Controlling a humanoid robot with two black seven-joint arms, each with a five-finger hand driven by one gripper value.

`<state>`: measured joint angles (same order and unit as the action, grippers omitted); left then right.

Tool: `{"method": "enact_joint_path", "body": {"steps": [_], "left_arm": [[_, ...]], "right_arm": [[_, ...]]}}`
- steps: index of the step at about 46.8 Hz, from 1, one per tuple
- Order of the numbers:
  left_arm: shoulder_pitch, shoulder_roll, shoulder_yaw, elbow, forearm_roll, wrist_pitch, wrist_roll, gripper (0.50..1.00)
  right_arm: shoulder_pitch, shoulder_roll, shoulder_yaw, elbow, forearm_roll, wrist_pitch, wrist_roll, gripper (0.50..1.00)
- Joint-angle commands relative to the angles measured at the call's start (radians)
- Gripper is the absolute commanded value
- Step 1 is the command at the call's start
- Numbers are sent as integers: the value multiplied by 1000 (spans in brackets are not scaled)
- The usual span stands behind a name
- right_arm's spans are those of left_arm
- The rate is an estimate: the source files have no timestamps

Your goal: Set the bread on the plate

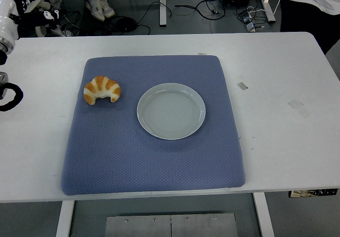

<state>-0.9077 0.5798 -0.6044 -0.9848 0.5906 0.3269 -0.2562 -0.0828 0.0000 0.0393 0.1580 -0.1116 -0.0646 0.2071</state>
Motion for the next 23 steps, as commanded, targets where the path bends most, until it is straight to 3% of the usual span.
{"method": "enact_joint_path", "body": {"steps": [1,23], "left_arm": [[0,0,2,0,3,0,0,975],[-3,0,3,-2,-2,-3,-3,977]], "right_arm": [[0,0,1,0,1,0,0,1000],[0,0,1,0,0,0,0,1000]]}}
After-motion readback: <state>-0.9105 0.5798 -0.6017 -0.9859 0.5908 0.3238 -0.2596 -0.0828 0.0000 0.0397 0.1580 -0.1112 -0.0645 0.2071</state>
